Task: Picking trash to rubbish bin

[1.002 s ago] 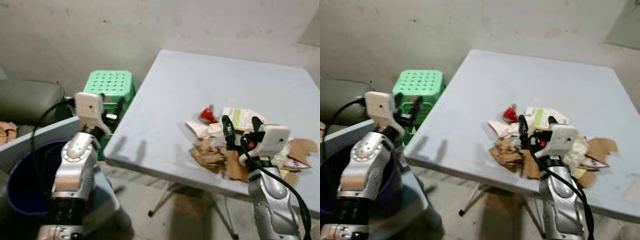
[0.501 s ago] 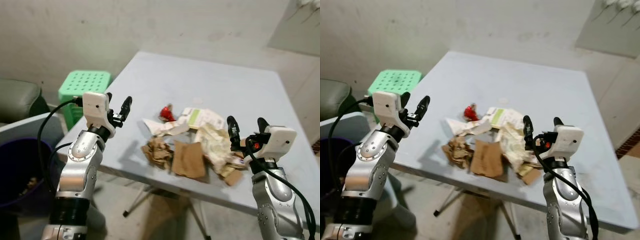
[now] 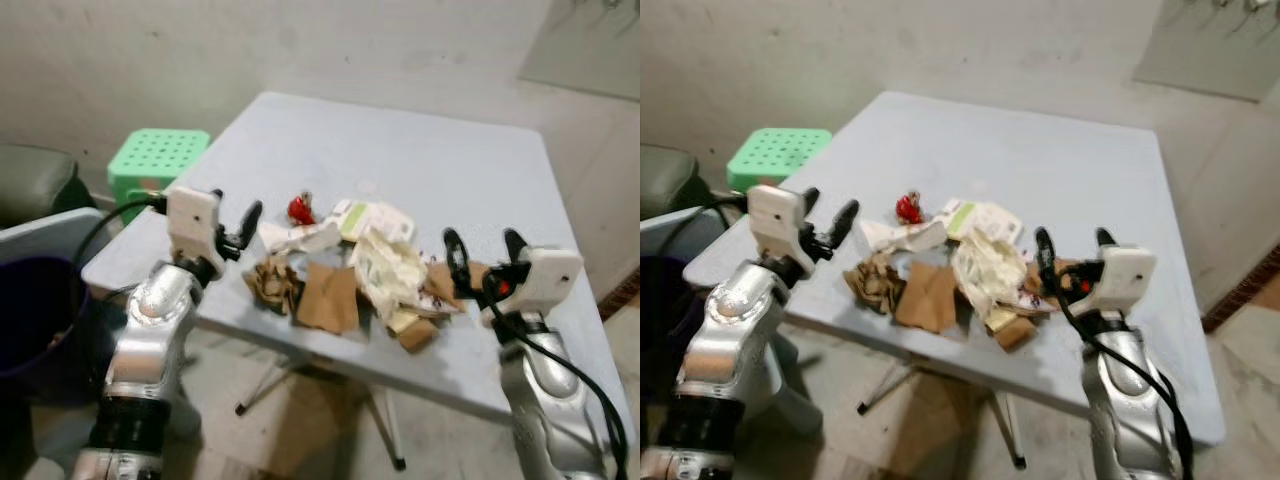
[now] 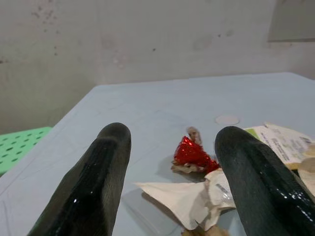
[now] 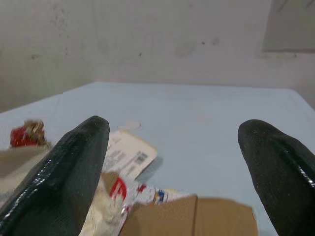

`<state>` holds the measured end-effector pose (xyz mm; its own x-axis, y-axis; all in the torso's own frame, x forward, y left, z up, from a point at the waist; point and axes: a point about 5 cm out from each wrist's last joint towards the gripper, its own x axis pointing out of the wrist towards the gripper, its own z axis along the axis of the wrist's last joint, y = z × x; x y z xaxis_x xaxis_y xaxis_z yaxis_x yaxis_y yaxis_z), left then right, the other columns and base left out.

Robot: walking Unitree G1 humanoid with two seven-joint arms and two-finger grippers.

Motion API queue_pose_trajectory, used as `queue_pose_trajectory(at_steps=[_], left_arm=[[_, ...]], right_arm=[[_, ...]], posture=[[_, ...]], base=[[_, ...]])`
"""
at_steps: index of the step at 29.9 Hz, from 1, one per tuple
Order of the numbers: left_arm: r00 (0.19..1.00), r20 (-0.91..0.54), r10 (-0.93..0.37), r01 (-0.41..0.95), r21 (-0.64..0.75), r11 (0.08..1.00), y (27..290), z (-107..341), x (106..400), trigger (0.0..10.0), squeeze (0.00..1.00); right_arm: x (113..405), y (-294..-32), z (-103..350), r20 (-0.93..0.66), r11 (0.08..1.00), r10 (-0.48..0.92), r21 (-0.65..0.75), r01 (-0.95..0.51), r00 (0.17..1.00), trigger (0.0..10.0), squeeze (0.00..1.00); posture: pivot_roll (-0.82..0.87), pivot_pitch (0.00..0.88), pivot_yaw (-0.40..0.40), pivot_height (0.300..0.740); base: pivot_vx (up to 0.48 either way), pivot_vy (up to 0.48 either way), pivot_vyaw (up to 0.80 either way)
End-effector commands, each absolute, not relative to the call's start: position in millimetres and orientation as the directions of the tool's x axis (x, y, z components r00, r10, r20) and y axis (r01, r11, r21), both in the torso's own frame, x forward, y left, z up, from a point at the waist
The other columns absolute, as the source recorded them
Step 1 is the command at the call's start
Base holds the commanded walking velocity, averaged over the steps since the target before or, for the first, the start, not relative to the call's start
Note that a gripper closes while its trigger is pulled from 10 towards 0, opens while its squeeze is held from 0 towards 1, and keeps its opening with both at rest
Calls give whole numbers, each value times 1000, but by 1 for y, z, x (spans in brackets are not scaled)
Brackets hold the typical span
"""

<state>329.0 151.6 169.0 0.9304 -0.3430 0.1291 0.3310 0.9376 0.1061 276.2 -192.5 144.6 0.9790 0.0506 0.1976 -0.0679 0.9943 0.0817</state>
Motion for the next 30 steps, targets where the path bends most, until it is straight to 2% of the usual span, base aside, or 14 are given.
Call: queue_pose_trajectory(at_steps=[1,8,14,26,30], left_arm=[[930,124,-346,331,126,935,154,169,330,10000,0],[925,112,-363,355,85,931,152,166,330,10000,0],[934,119,-336,330,73,941,154,165,331,10000,0],[907,90,-411,379,250,891,156,166,336,10000,0],[873,81,-482,435,319,842,146,171,346,10000,0]], right_arm=[[276,-187,147,201,993,75,75,-91,977,10000,0],[273,-184,145,187,991,102,62,-115,977,10000,0],[272,-183,145,180,990,113,61,-126,977,10000,0],[268,-177,146,181,982,169,51,-181,969,10000,0],[264,-172,148,189,972,213,57,-228,959,10000,0]], posture=[[-51,101,-48,740],[-58,97,-53,740],[-59,97,-57,740],[-61,110,-56,740],[-67,132,-55,740]], base=[[0,0,0],[0,0,0],[0,480,0],[0,0,0],[0,0,0]])
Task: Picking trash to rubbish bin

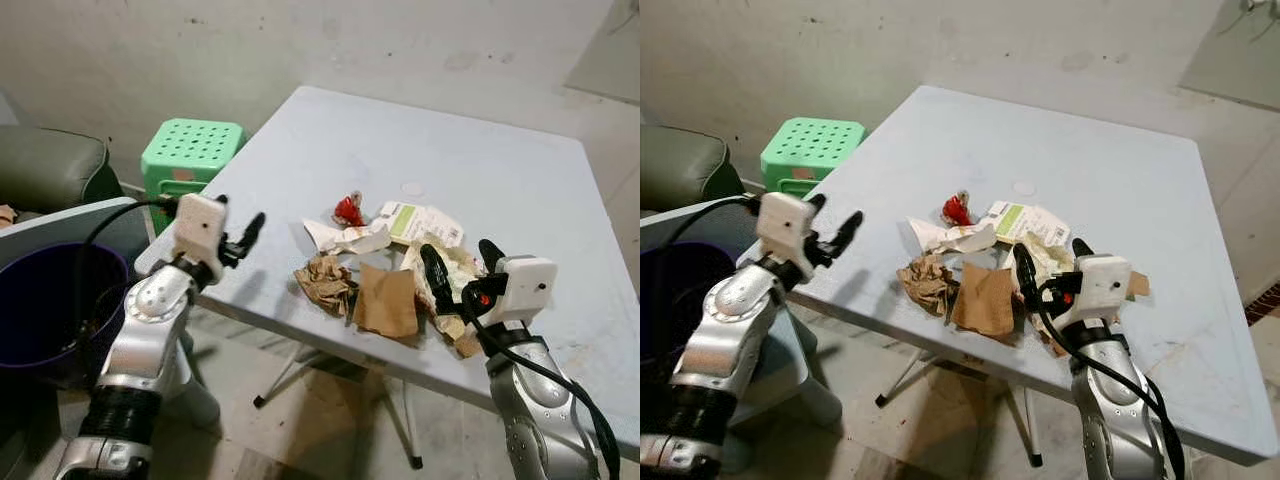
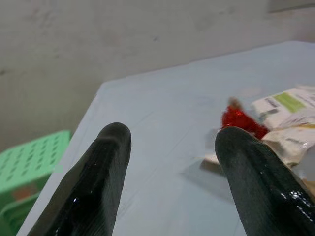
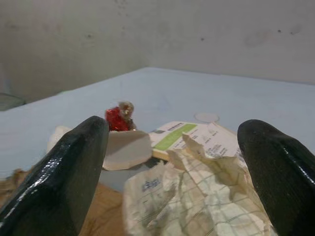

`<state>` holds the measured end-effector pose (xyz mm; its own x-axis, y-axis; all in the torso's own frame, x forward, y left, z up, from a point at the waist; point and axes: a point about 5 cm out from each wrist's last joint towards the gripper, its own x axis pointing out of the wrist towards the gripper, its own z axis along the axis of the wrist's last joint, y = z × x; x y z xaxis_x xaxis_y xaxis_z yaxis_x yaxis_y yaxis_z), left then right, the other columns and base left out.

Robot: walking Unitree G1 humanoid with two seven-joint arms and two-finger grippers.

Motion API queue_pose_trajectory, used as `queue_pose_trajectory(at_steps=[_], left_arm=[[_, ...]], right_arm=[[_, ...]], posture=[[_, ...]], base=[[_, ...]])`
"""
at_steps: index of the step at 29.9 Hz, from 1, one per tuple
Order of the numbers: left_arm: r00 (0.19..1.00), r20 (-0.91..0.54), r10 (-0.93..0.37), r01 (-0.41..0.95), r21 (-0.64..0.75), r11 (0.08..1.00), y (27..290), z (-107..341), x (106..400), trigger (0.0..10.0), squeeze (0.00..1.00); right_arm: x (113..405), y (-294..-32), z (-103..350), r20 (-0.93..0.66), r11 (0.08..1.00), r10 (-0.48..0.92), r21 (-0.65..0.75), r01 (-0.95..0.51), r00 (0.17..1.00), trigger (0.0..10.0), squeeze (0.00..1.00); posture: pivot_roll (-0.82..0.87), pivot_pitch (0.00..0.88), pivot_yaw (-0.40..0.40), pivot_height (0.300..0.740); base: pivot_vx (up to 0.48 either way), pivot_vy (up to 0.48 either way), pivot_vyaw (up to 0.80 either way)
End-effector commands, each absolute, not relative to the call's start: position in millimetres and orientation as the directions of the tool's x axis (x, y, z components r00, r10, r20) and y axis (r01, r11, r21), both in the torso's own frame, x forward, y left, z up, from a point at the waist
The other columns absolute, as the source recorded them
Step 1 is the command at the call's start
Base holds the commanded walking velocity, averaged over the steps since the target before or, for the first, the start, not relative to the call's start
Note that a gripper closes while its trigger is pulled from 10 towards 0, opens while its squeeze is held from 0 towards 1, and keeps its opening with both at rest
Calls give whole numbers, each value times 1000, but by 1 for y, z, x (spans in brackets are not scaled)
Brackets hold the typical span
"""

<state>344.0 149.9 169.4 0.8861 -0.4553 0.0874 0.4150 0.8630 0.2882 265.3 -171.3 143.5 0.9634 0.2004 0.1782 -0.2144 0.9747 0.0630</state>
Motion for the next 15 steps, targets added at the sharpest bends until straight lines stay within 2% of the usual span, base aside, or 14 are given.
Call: queue_pose_trajectory(at_steps=[1,9,15], left_arm=[[860,80,-504,456,326,828,142,172,349,10000,0],[805,63,-590,531,367,764,124,175,355,10000,0],[767,42,-640,574,402,714,110,173,358,10000,0]], right_arm=[[262,-170,149,190,969,226,56,-241,955,10000,0],[251,-163,151,181,961,258,56,-272,949,10000,0],[238,-161,151,156,970,225,56,-236,962,10000,0]], posture=[[-70,136,-53,740],[-100,179,-36,740],[-132,242,-28,740]], base=[[0,0,0],[0,0,0],[0,0,0]])
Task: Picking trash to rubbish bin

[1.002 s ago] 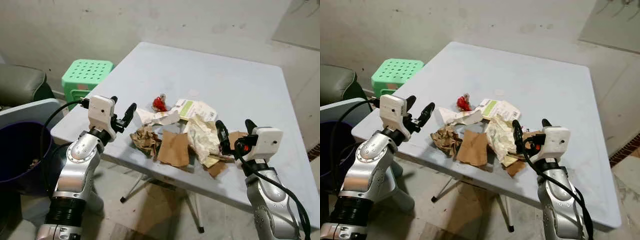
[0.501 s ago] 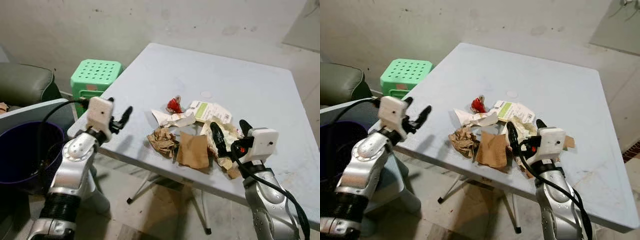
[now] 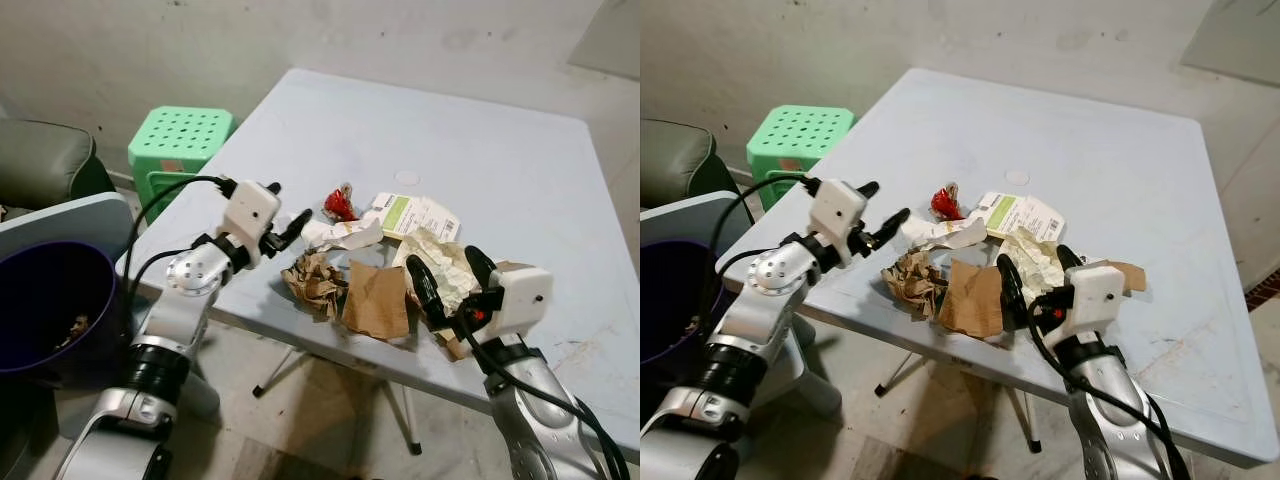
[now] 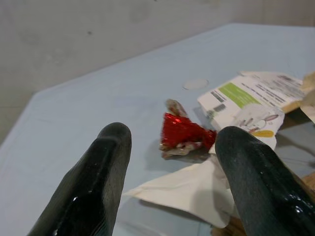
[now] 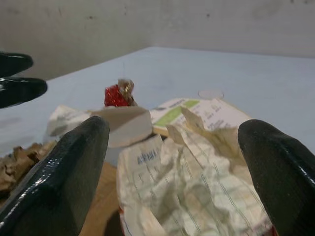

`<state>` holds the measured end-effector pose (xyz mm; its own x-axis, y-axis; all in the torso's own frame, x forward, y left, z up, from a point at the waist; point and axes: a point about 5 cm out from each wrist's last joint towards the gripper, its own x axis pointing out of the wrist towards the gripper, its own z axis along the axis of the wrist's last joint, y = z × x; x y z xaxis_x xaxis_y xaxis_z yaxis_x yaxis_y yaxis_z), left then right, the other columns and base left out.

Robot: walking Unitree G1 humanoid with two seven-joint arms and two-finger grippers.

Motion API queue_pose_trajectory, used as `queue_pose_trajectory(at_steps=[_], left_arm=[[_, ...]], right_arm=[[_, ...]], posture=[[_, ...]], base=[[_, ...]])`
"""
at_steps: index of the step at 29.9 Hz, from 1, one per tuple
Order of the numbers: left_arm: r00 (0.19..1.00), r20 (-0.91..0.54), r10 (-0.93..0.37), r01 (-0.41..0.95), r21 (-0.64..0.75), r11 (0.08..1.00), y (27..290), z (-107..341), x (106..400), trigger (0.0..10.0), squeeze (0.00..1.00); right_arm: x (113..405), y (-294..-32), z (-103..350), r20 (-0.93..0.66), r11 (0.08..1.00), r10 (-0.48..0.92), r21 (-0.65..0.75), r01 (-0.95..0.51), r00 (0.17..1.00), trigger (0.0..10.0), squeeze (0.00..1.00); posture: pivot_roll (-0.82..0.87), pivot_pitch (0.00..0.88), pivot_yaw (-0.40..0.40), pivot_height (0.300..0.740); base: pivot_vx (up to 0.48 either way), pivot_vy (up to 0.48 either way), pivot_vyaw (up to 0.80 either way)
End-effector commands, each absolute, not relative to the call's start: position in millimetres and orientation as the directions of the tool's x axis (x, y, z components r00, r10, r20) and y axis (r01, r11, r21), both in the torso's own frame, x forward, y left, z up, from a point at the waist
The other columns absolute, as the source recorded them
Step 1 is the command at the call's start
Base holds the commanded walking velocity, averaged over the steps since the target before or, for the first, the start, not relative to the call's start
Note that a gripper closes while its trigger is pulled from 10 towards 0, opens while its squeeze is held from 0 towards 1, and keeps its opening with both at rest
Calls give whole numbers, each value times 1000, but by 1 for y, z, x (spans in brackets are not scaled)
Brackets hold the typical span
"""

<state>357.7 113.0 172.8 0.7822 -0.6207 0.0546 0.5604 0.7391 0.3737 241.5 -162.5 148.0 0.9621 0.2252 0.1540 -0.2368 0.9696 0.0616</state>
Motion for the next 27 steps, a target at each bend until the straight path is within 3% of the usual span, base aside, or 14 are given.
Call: queue_pose_trajectory(at_steps=[1,12,20,27], left_arm=[[753,34,-657,588,412,696,106,172,359,10000,0],[664,79,-744,656,416,630,90,186,363,10000,0],[616,227,-754,649,396,649,86,212,365,10000,0],[524,246,-815,724,375,579,77,212,357,10000,0]], right_arm=[[233,-159,150,151,969,226,67,-238,962,10000,0],[216,-153,147,110,965,234,92,-244,966,10000,0],[210,-151,147,89,967,224,101,-232,971,10000,0],[210,-150,144,80,966,229,108,-237,970,10000,0]], posture=[[-136,249,-27,740],[-167,293,-17,740],[-177,297,-4,740],[-180,298,-3,740]], base=[[0,0,0],[0,0,0],[0,0,0],[0,0,0]])
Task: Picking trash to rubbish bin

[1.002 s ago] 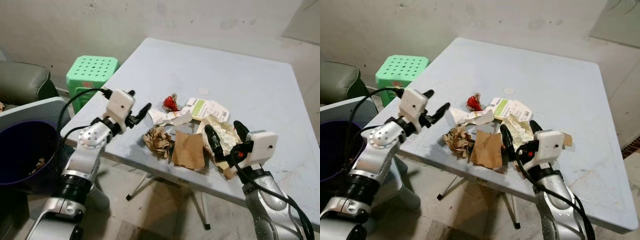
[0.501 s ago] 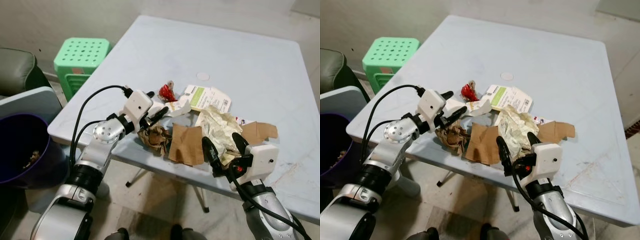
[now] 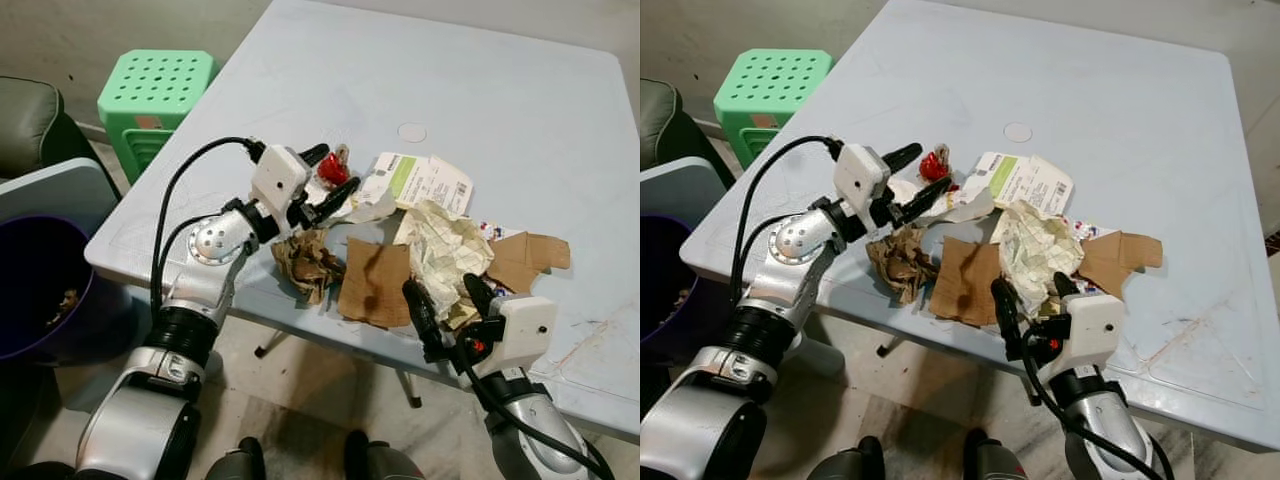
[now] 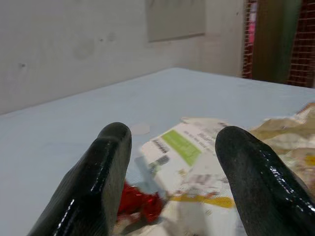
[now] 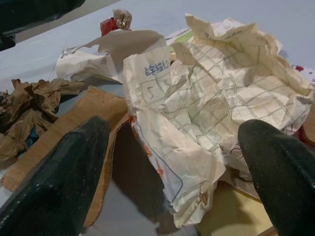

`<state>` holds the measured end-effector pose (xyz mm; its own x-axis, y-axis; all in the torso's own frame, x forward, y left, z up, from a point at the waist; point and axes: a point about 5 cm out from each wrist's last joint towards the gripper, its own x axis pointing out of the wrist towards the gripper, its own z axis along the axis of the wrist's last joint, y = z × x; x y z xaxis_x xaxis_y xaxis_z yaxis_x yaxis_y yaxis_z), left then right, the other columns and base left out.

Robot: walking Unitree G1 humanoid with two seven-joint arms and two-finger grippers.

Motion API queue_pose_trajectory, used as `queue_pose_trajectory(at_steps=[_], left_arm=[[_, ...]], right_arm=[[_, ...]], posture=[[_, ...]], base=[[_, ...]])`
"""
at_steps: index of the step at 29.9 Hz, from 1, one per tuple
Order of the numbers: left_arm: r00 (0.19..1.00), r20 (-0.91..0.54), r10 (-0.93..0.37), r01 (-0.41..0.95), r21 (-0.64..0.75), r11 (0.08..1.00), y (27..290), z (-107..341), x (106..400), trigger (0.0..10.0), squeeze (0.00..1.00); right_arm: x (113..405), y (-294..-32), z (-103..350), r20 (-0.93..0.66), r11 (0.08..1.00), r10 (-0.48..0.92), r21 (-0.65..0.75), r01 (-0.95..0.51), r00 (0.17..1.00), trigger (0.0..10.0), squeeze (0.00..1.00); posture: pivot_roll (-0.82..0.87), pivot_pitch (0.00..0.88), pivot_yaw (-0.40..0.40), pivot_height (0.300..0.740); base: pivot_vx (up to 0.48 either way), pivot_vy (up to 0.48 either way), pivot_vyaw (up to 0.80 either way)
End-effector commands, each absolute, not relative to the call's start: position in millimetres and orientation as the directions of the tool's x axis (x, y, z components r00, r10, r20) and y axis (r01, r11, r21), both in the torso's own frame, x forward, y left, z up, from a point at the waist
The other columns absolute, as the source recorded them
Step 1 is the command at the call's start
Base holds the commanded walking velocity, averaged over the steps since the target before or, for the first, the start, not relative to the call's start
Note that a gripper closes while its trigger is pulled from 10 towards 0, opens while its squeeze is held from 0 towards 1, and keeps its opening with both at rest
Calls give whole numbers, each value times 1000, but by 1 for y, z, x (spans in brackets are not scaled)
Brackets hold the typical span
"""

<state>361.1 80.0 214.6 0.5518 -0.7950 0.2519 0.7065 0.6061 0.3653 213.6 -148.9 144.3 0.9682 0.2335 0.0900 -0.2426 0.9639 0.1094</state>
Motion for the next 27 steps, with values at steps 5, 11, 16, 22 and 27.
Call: queue_pose_trajectory(at_steps=[5,11,16,22,27], left_arm=[[469,240,-850,756,388,527,71,211,351,10000,0],[442,206,-873,765,422,487,68,205,349,10000,0],[442,176,-879,769,430,473,70,201,349,10000,0],[474,159,-866,747,448,491,74,200,352,10000,0],[506,147,-850,723,465,511,78,199,356,10000,0]], right_arm=[[208,-149,144,71,966,228,107,-234,971,10000,0],[206,-149,142,62,966,229,109,-235,971,10000,0],[205,-148,142,58,965,231,111,-236,971,10000,0],[204,-145,147,91,954,244,158,-255,966,10000,0],[198,-131,158,134,910,331,217,-354,934,10000,0]], posture=[[-183,303,-3,740],[-183,308,-1,740],[-182,313,3,740],[-178,313,4,740],[-176,314,5,740]], base=[[0,0,0],[0,0,0],[0,0,0],[0,0,0],[0,0,0]])
